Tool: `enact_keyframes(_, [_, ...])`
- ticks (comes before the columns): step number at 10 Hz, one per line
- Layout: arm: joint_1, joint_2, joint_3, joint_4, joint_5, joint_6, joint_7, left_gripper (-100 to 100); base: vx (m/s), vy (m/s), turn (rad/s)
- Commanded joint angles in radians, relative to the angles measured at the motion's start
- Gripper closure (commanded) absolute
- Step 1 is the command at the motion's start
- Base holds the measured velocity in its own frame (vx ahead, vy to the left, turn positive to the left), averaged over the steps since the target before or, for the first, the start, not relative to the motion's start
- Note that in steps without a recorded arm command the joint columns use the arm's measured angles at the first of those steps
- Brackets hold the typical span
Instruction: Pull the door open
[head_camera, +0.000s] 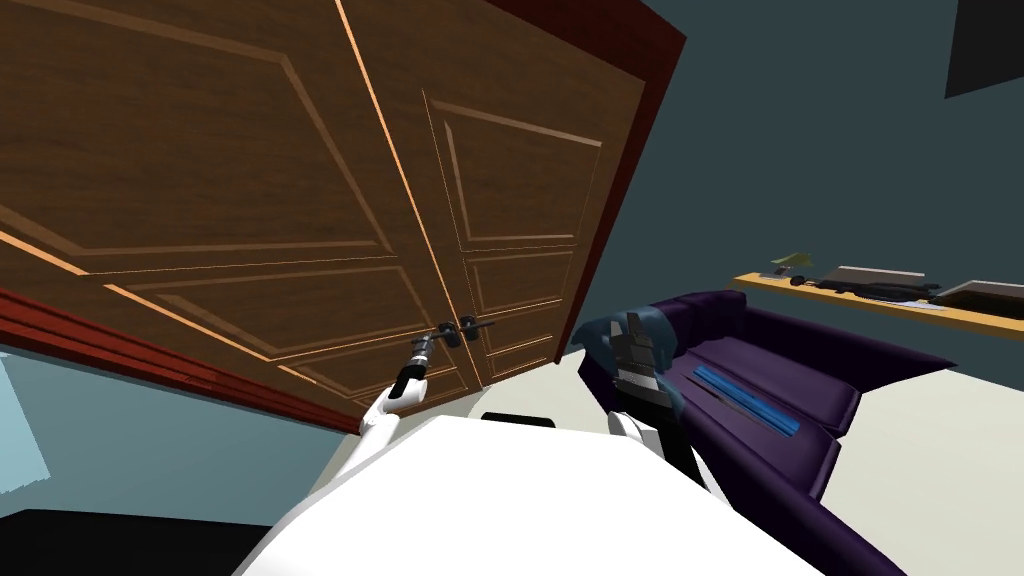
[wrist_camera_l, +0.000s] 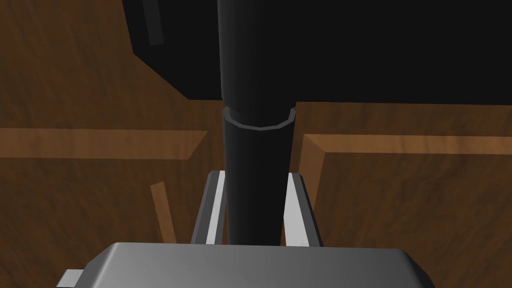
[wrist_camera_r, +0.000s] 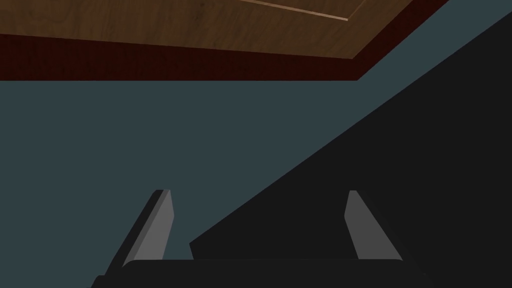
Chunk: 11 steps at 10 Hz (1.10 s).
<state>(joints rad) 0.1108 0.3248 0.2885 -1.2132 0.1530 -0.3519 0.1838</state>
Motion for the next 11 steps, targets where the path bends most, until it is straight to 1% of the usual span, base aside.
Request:
enact_keyframes(1, [0.017, 0.011, 0.001, -0.001, 0.002, -0.001, 0.009, 100, -0.204, 0.008, -0.071])
enact_keyframes(4, [0.035, 0.035, -0.027, -0.012, 0.005, -0.011, 0.034, 100, -0.179, 0.002, -0.107])
enact_keyframes(6, [0.045, 0.049, -0.055, -0.024, 0.005, -0.018, 0.054, 100, -0.223, 0.013, -0.146])
enact_keyframes(7, [0.05, 0.058, -0.077, -0.033, 0.004, -0.024, 0.067, 100, -0.221, 0.049, -0.183])
enact_keyframes(9, [0.056, 0.067, -0.107, -0.045, 0.004, -0.031, 0.084, 100, -0.248, 0.078, -0.148])
enact_keyframes(10, [0.054, 0.068, -0.089, -0.031, 0.005, -0.033, 0.079, 100, -0.114, 0.039, -0.037])
enact_keyframes(11, [0.068, 0.077, -0.106, -0.04, 0.004, -0.04, 0.09, 100, -0.158, 0.012, -0.111])
